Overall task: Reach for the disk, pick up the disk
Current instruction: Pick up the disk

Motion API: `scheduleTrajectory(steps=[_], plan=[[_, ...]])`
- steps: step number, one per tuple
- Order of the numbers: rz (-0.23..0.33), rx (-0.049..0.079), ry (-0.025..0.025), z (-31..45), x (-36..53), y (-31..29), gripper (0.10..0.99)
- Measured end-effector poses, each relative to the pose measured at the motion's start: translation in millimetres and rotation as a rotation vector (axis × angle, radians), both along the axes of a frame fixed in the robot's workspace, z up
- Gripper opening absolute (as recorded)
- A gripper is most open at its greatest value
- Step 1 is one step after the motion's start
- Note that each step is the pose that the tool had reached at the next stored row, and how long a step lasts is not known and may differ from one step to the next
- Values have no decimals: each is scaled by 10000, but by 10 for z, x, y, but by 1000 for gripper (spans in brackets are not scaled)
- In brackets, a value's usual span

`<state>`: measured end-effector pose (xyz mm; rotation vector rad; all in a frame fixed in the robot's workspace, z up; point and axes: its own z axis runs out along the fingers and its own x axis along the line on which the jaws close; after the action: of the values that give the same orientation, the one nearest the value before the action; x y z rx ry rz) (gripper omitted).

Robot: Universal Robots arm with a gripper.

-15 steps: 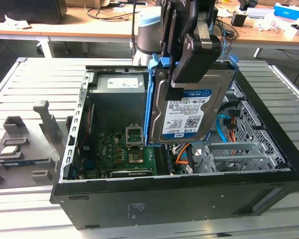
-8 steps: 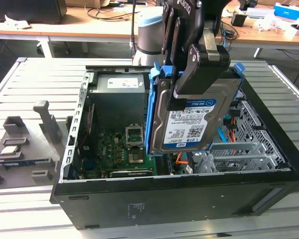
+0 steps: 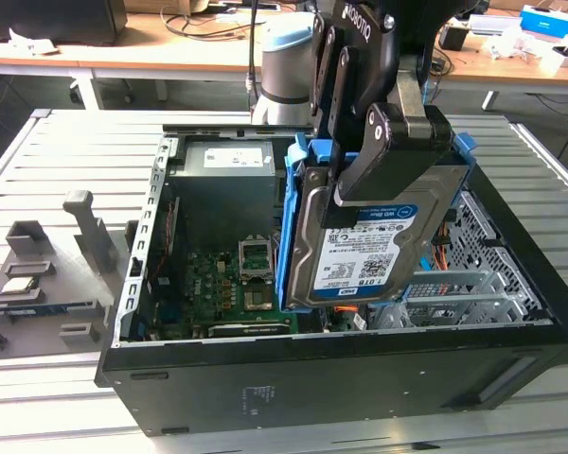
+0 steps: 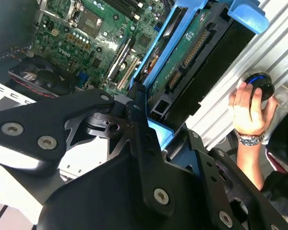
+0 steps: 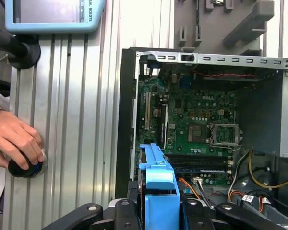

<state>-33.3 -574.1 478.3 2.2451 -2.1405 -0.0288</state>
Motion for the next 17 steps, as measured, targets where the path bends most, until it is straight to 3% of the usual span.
scheduleTrajectory(steps=[6, 11, 17], plan=[[3, -1, 0, 0, 6, -3, 369], [1, -3, 0, 0, 105, -3, 369], [1, -10, 0, -1, 553, 5, 369]])
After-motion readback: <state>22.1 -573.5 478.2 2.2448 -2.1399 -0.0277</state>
